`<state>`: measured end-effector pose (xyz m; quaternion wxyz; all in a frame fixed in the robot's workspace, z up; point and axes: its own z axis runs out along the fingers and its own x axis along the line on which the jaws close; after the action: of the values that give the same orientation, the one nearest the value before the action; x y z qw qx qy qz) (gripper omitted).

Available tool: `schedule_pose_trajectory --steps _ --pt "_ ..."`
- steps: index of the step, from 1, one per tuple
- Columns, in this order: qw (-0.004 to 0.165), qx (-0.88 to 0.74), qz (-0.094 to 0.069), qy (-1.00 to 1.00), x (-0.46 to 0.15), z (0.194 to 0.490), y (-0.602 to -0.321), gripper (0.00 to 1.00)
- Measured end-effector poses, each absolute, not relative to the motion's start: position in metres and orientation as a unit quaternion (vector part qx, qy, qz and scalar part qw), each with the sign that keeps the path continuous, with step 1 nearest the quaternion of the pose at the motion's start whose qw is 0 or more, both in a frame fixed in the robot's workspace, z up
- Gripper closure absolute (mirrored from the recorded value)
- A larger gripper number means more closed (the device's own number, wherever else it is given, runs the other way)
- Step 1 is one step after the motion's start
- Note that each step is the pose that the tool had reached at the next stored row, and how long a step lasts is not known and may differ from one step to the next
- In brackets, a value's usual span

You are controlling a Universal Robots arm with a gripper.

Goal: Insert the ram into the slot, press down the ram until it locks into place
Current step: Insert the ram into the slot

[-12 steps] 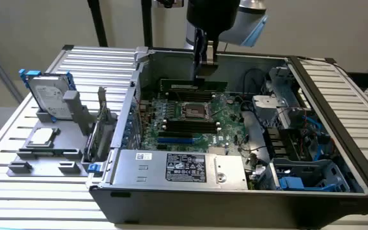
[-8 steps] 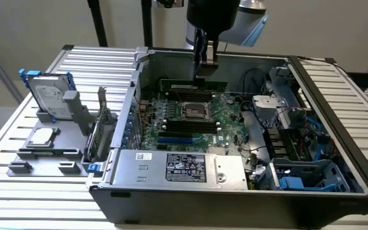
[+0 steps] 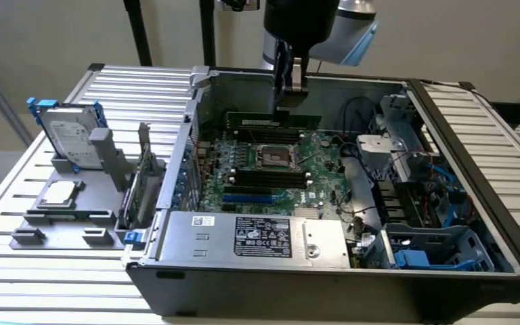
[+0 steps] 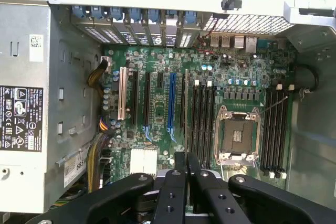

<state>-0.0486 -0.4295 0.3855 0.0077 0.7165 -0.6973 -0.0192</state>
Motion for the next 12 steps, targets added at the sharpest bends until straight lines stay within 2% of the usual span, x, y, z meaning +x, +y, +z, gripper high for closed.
schedule_pose_trajectory --steps 12 --pt "0.020 0.716 -0.007 -0.697 -0.049 0.378 -0.414 0.87"
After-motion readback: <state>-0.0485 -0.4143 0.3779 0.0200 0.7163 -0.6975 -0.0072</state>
